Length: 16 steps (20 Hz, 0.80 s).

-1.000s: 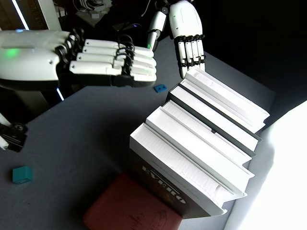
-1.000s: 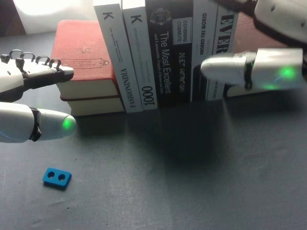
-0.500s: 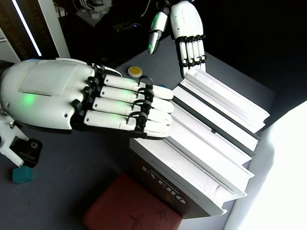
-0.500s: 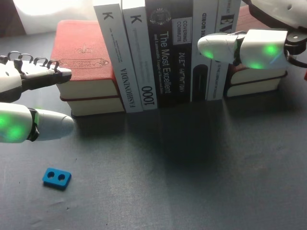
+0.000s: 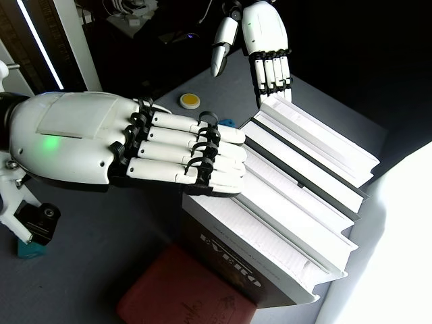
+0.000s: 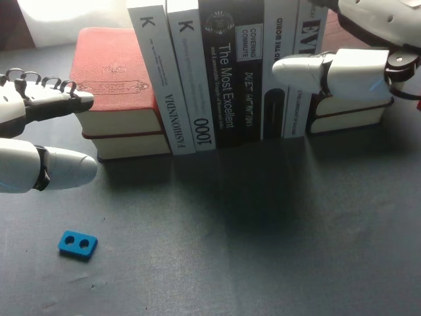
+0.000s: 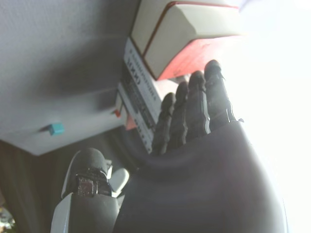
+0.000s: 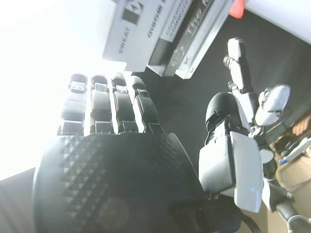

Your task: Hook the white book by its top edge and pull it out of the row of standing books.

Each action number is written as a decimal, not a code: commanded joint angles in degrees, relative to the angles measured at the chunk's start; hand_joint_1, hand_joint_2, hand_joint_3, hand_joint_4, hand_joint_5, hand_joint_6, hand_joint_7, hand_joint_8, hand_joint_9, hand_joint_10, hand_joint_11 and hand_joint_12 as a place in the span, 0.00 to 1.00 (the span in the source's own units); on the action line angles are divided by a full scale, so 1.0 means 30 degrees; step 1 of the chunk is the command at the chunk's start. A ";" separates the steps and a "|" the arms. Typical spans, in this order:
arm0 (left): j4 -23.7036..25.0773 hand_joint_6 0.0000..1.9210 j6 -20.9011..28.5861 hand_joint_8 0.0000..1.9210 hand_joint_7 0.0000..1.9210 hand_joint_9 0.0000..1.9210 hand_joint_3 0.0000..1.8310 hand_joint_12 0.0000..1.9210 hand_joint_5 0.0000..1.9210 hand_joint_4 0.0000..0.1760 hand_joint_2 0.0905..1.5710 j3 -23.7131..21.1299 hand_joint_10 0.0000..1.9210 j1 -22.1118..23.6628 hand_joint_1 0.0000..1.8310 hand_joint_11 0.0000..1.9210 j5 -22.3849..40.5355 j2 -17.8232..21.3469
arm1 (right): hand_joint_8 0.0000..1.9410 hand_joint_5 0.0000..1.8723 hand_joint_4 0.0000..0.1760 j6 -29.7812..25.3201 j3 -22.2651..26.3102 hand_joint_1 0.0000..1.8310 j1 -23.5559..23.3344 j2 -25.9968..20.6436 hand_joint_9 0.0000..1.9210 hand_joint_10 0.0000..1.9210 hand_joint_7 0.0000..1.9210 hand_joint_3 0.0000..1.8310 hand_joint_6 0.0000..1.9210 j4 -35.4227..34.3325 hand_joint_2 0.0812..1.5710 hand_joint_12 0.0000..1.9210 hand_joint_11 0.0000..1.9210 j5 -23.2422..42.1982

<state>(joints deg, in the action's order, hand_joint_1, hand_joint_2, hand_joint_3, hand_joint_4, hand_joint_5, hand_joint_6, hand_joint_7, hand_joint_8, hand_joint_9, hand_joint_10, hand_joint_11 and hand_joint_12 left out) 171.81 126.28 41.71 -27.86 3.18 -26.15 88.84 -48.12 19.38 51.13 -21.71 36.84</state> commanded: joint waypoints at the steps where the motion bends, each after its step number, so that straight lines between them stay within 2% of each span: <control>1: 0.0256 0.00 0.0050 0.00 0.00 0.00 0.01 0.00 0.00 0.00 0.75 0.0091 0.00 0.0242 0.00 0.00 -0.2002 0.0039 | 0.00 0.01 0.00 0.0168 -0.0040 0.00 -0.0133 -0.0041 0.00 0.00 0.00 0.00 0.00 0.0275 0.73 0.00 0.00 0.2325; 16: 0.0256 0.00 0.0048 0.00 0.00 0.00 0.01 0.00 0.00 0.00 0.75 0.0035 0.00 0.0237 0.00 0.00 -0.1942 0.0037 | 0.00 0.02 0.00 0.2519 -0.0036 0.00 0.0094 0.0245 0.00 0.00 0.00 0.00 0.00 -0.0976 0.73 0.00 0.00 0.2506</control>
<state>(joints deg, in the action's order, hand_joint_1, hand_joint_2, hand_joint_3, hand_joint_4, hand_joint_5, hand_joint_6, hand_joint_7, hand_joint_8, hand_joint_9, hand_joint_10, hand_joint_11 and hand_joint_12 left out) 171.78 126.28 41.71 -27.86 3.16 -26.15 96.27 -48.12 19.99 52.16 -25.93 38.20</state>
